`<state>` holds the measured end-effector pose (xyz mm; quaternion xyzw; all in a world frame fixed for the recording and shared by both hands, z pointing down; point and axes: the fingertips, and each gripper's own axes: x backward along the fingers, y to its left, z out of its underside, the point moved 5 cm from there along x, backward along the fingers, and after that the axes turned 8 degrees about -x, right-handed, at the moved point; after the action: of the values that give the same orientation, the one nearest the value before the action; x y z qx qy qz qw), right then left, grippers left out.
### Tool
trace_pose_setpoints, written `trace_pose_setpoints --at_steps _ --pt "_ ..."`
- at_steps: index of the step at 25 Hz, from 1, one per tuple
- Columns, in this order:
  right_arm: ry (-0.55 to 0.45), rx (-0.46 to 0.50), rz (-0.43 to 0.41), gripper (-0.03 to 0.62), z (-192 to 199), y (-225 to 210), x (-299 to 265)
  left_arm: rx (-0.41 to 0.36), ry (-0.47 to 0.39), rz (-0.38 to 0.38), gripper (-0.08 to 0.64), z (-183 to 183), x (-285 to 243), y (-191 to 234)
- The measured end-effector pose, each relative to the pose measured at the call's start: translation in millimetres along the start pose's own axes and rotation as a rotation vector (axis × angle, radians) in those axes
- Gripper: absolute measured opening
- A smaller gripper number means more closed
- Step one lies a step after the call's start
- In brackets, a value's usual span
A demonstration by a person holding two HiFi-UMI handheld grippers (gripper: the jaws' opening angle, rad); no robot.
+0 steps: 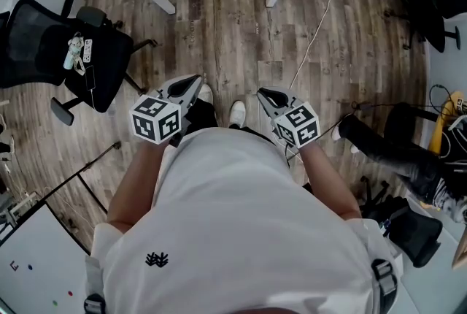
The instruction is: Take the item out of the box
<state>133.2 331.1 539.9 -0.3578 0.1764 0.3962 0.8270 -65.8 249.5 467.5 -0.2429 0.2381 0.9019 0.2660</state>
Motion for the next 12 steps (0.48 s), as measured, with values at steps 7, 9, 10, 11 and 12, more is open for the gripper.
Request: trace_pose_setpoints --at_steps 7,9,10,11,12 --pt "-0.015 -0.013 0.039 0.020 -35.8 -21.0 -14.3 -0.051 -0.019 0.044 0.006 -33.0 -29.6 26.6" --pt "-0.019 -0.024 0.065 0.020 -51.7 -27.4 -22.5 -0.067 -0.032 0.062 0.006 -46.0 -36.5 42.3" --pt "-0.022 -0.029 0.079 0.020 -59.6 -29.8 -26.9 -0.065 -0.037 0.074 0.006 -51.3 -39.4 51.2" --pt "-0.023 -0.033 0.093 0.020 -67.6 -32.2 -31.2 -0.059 -0.039 0.088 0.006 -55.8 -42.4 60.5" --pt "-0.025 -0.037 0.105 0.020 -76.2 -34.9 -35.7 -0.053 -0.038 0.100 0.006 -60.4 -45.6 70.1"
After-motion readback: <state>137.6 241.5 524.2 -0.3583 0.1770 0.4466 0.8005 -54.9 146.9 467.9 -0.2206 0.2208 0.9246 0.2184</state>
